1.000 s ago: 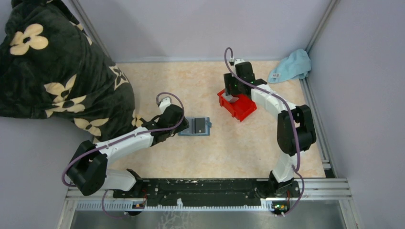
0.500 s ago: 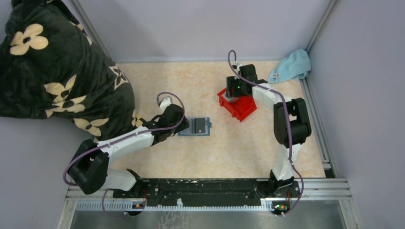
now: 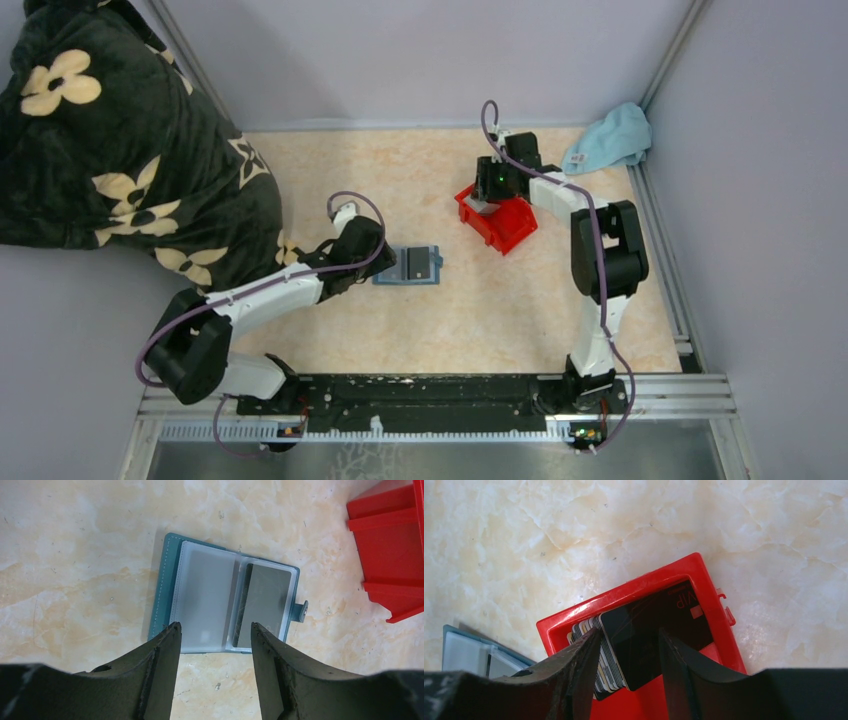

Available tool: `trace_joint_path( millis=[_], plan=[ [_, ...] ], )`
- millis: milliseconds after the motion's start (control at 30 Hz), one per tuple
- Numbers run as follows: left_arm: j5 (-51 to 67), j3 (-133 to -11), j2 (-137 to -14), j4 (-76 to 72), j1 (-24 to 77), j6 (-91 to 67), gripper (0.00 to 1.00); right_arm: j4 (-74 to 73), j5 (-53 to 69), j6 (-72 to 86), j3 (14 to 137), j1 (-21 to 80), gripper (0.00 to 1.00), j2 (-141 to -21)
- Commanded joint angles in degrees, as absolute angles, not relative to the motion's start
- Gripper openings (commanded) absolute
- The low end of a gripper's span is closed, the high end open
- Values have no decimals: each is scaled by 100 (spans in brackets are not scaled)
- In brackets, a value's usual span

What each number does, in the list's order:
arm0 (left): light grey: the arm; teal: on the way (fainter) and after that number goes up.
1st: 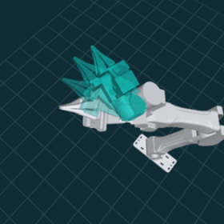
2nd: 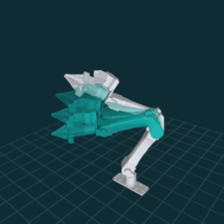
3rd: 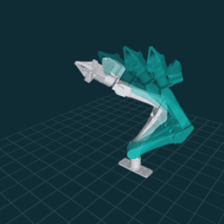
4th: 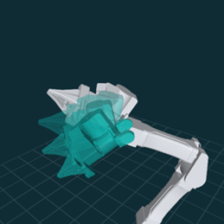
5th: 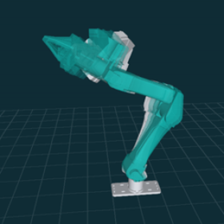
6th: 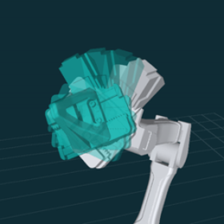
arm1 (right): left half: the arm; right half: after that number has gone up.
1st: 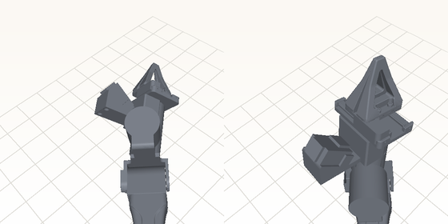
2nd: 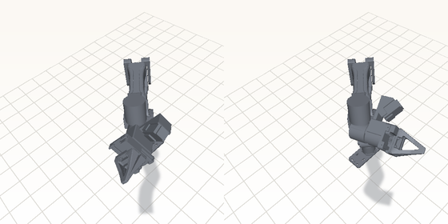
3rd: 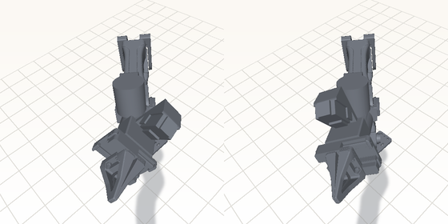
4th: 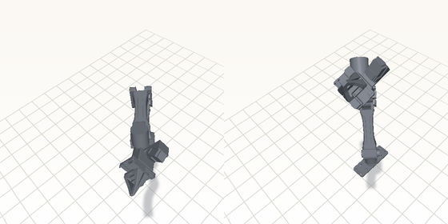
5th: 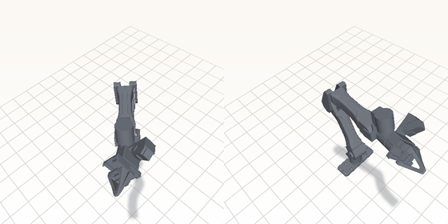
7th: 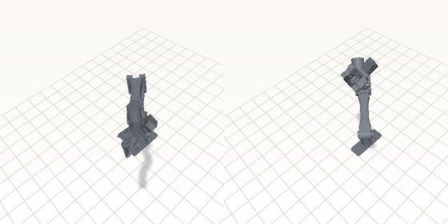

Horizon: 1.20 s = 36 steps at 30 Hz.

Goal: Put the credit cards into the card holder
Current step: Pick up the credit card from the storage box.

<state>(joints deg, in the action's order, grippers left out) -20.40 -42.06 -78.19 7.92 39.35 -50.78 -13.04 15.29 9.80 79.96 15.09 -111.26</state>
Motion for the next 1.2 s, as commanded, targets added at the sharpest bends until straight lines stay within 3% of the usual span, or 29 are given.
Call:
trace_joint_path(
  millis=[0, 233, 1167],
  plan=[
    [-1948, -4190, -7853, 661, 3893, -5063, 60, -1152, 1831, 1074, 8145, 1476, 43, -11171],
    [-1895, -4203, -7904, 630, 3885, -5069, 60, -1076, 1982, 1170, 8053, 1472, 35, -11044],
    [-1748, -4260, -7901, 632, 3832, -5089, 60, -1215, 2206, 1336, 8000, 1637, 37, -10790]
  ],
)
